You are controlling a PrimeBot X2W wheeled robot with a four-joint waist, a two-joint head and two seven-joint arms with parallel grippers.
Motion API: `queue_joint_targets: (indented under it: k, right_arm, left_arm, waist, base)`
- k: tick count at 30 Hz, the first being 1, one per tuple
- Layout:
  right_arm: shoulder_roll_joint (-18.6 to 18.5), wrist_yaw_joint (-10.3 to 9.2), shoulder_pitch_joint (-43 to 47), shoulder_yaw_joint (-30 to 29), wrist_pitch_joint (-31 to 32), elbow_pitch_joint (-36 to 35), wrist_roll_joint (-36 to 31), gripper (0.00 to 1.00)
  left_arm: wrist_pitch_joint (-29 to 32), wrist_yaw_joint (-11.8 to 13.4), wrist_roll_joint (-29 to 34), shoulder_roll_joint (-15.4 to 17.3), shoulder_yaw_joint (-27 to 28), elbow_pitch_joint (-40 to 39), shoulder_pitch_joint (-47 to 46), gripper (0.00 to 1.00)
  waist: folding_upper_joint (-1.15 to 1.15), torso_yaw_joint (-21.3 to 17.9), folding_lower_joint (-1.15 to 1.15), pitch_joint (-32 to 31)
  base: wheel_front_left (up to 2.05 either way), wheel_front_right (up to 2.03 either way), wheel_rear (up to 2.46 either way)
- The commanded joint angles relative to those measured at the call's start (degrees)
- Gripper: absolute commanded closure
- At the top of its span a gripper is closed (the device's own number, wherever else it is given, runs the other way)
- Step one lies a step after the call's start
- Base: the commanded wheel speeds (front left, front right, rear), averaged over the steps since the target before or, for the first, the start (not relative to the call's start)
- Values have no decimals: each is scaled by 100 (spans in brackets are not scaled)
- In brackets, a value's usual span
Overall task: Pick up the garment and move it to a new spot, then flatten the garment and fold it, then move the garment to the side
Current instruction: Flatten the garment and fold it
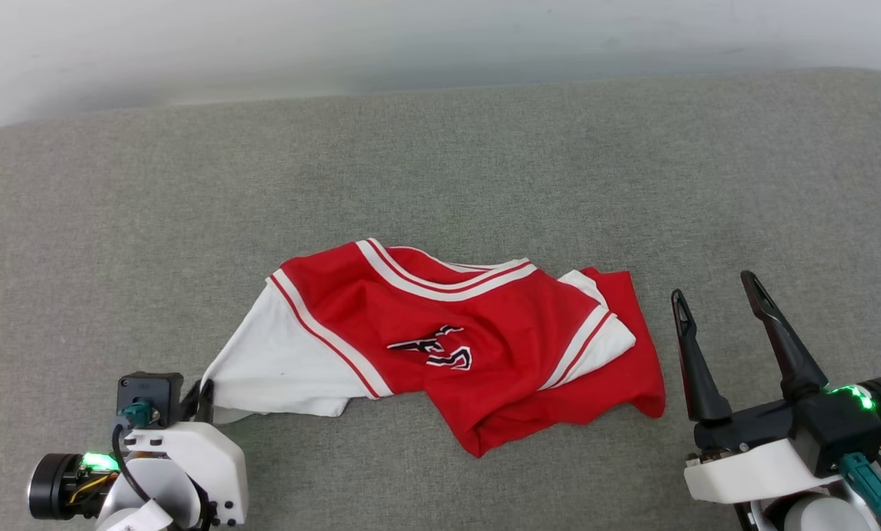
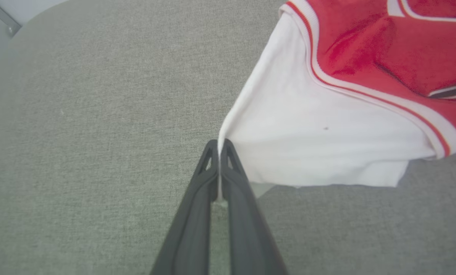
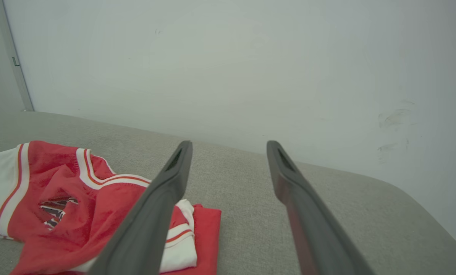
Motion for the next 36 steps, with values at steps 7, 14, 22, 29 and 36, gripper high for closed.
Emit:
queue_joint_targets:
  k: [7,14,22,29,36]
  right_arm:
    - [9,-6,82,-55,-9,71,-32,0]
    - [6,-6,161,-104,-9,24,-61,0]
    - [-258,-6,241,-109,-9,160,23,0]
    - [-1081,-5,-72,407,676,616,533,0]
    - [-2160,-8,-731,1191,3159,646,1900,0]
  left_arm:
    - [-1197,-367,75,-195,-86,-54,-195,0]
    - [-2554,-736,482,-286,-253,-195,-317,0]
    - [-2661,-836,976,-699,-76,-830,-48,0]
    - [-2660,-1049,1225,-960,14,-870,111,0]
    - [-2661,-1317,1370,-1207,117,-739,110,0]
  waist:
    - [0,54,0,-167]
    - [0,135,0,-409]
    - [0,308,0,-503]
    - [0,600,0,-459]
    - [0,911,0,-341]
  base:
    - [0,0,0]
    - [0,0,0]
    - [0,0,0]
    - [0,0,0]
    - [0,0,0]
